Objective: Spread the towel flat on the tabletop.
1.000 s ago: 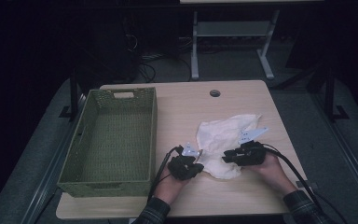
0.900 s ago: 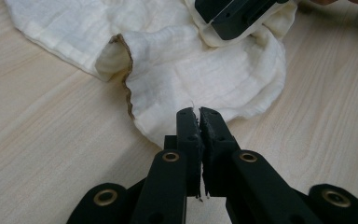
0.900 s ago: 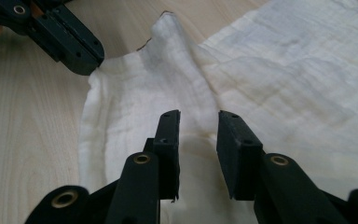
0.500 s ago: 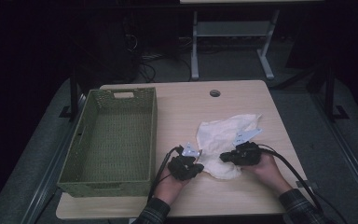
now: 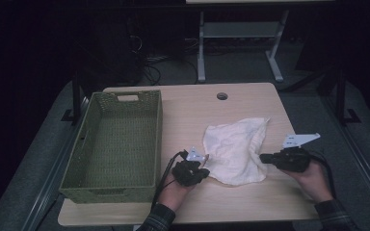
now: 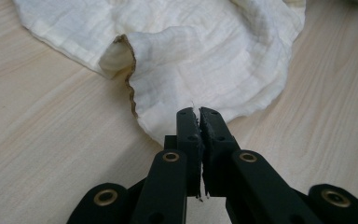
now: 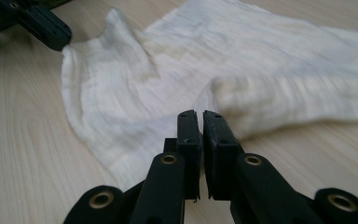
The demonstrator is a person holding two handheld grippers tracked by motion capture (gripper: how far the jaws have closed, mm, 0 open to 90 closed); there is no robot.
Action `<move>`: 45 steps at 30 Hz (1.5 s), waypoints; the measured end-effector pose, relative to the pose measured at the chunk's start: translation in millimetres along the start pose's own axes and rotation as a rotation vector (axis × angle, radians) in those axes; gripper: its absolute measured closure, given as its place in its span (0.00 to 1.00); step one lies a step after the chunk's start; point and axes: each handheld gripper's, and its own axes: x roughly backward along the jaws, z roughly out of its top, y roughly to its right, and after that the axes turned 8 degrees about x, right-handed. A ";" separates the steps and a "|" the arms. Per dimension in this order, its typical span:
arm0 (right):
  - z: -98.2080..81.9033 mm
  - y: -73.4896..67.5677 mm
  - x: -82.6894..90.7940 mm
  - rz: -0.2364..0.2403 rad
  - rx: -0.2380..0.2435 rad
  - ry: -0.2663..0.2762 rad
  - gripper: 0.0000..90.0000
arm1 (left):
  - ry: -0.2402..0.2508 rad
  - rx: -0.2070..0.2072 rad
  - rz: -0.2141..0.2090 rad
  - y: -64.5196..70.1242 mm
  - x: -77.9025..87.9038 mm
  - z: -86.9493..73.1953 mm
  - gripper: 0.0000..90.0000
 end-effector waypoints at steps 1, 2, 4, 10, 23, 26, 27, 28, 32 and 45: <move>-5.0 1.8 4.5 -0.008 -0.007 -0.003 0.95 | -0.002 0.000 -0.001 0.6 0.3 0.0 0.96; -9.8 3.1 8.6 -0.019 -0.014 -0.008 0.95 | -0.001 -0.002 -0.001 1.0 0.6 -0.2 0.96; -19.0 5.1 15.9 -0.032 -0.031 -0.019 0.95 | 0.001 0.001 -0.001 1.6 1.2 -0.8 0.96; -41.3 0.8 30.8 -0.057 -0.063 -0.057 0.95 | 0.009 0.017 -0.002 3.3 4.6 -2.5 0.96; -73.0 -20.3 53.9 -0.031 -0.087 -0.067 0.95 | -0.031 0.037 -0.003 24.8 13.3 -18.1 0.96; -76.7 -28.1 52.2 -0.010 -0.085 -0.084 0.95 | -0.039 0.037 -0.007 32.9 16.4 -27.9 0.96; -77.2 -29.8 51.3 -0.007 -0.081 -0.095 0.95 | -0.045 0.034 -0.012 33.8 16.0 -30.1 0.96; -77.2 -31.0 50.5 -0.007 -0.076 -0.101 0.93 | -0.046 0.027 -0.005 34.0 15.3 -31.2 0.94; -71.7 -26.7 49.2 -0.016 -0.077 -0.077 0.80 | -0.036 0.009 0.018 30.1 14.4 -24.1 0.81; -44.7 -2.3 25.3 -0.058 -0.035 -0.067 0.67 | 0.022 -0.007 0.096 3.7 -2.7 18.8 0.64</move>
